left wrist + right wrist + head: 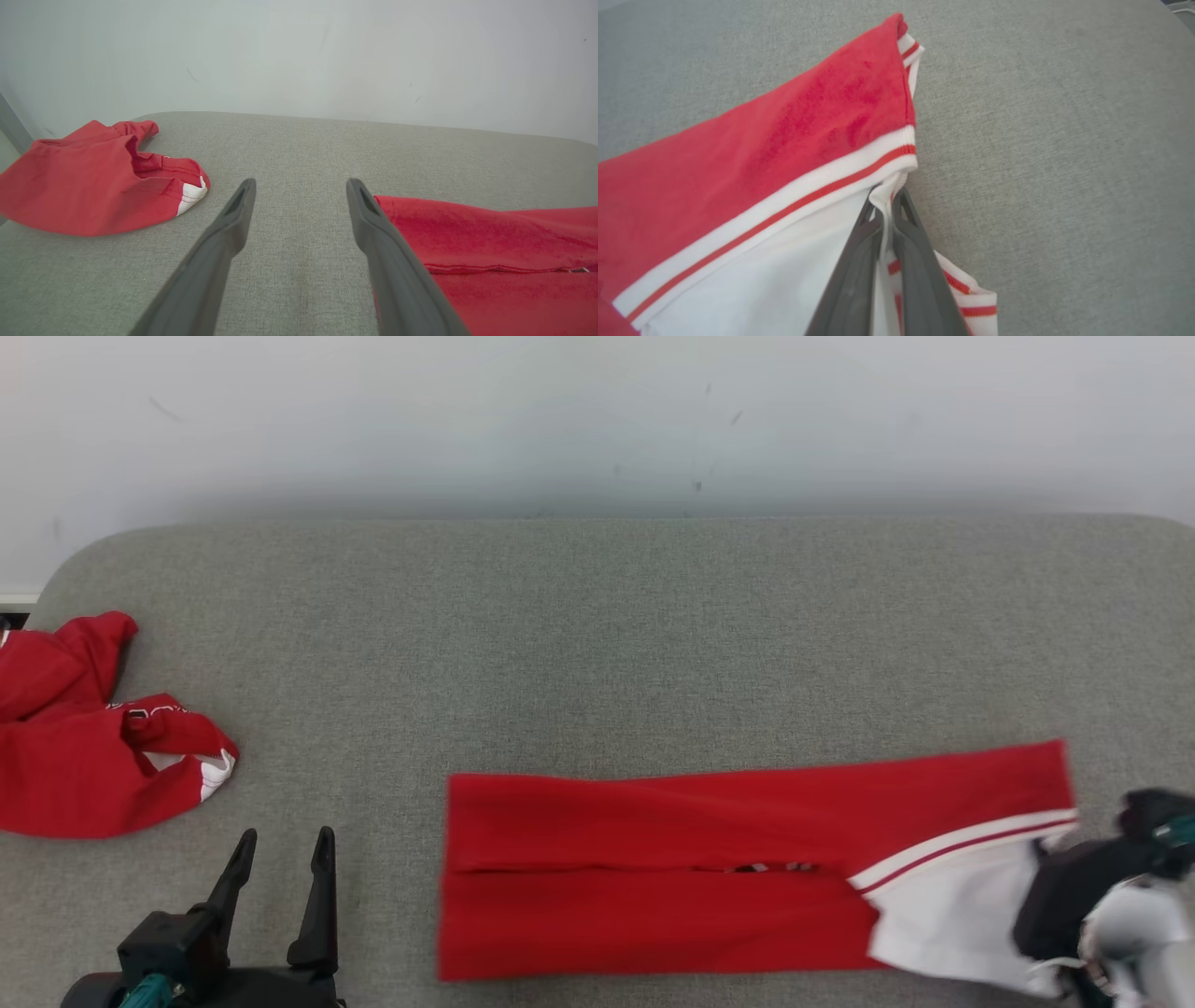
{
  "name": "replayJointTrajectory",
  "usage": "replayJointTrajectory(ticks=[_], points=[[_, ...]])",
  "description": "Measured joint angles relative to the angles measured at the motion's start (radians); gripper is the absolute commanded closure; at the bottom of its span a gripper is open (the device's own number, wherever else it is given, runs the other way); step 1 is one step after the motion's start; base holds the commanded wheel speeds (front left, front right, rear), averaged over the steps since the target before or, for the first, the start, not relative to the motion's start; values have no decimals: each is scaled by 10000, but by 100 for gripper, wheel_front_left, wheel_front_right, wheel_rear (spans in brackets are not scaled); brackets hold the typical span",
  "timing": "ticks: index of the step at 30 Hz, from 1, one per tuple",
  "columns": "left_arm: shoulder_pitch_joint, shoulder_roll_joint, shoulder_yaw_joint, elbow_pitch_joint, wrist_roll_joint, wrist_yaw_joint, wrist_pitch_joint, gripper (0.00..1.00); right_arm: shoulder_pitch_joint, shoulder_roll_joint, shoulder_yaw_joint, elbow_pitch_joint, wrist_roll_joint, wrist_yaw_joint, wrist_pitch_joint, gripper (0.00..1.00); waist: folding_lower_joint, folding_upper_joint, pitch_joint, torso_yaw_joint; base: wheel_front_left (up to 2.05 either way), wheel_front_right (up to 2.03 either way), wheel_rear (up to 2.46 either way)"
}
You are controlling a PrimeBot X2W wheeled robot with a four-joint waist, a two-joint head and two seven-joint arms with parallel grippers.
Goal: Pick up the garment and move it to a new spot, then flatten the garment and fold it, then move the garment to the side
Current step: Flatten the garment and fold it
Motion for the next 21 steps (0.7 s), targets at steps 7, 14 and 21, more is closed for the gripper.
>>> replayJointTrajectory(ticks=[7, 14, 21], points=[[-3, 2, -58, 4, -8, -12, 29, 0, -376, -878, -1197, 25, -98, -4, 288, 100, 0, 0, 23, -3, 0, 0, 0], [-1, 4, -84, 13, -31, -15, 63, 0, -402, -1078, -1404, -69, -458, -4, 591, 100, 0, 0, 7, 33, 0, 0, 0], [8, -23, -142, 119, -205, -21, 75, 0, -396, -351, 117, -976, -800, 17, 1091, 100, 0, 0, -67, -32, 0, 0, 0]])
